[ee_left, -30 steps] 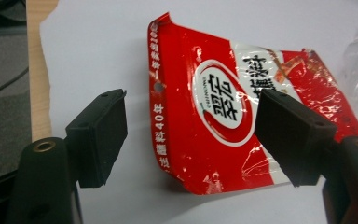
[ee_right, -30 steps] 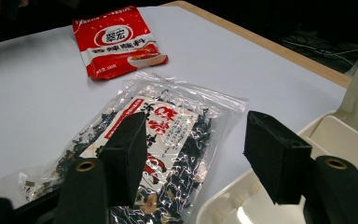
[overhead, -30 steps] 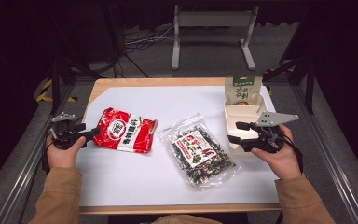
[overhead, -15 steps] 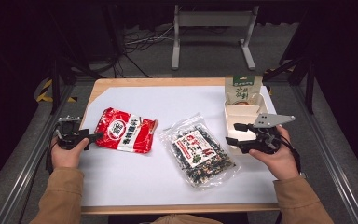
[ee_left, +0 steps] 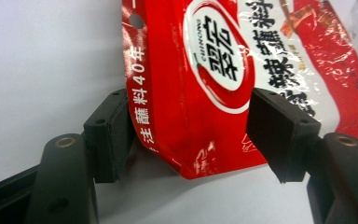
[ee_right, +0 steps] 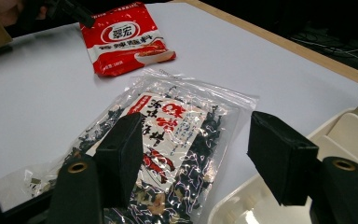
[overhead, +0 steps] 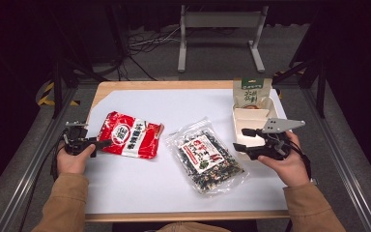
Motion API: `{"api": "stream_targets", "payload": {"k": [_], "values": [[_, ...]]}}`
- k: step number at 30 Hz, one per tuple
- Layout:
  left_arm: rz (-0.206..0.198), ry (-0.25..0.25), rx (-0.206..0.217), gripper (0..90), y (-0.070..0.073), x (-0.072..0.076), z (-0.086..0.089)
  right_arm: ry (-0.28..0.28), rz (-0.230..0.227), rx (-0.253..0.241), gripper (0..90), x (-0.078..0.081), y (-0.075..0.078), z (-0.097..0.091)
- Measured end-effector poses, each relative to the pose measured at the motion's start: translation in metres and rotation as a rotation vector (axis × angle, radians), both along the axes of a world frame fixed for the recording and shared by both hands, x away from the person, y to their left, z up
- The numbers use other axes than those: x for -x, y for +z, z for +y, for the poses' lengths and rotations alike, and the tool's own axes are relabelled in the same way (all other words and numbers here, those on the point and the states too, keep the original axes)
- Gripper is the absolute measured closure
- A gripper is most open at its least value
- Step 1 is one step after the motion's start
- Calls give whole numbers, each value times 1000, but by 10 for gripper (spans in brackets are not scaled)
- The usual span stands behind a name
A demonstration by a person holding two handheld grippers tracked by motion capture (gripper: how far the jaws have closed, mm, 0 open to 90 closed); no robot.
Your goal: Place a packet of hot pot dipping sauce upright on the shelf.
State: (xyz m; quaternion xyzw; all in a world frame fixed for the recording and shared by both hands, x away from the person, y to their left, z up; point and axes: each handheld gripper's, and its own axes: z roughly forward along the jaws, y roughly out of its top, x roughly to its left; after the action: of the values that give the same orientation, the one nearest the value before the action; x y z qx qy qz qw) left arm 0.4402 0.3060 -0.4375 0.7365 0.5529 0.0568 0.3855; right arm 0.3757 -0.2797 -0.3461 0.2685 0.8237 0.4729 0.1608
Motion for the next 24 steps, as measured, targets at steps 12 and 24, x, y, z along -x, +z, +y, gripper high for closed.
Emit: {"api": "stream_targets", "payload": {"k": [12,24], "values": [[-61,-55,41,388,9,7,-7,11,2,-5,347,-1,-3,1],[-30,-70,-69,571,-4,1,-15,23,-2,5,345,-1,-5,5]]}}
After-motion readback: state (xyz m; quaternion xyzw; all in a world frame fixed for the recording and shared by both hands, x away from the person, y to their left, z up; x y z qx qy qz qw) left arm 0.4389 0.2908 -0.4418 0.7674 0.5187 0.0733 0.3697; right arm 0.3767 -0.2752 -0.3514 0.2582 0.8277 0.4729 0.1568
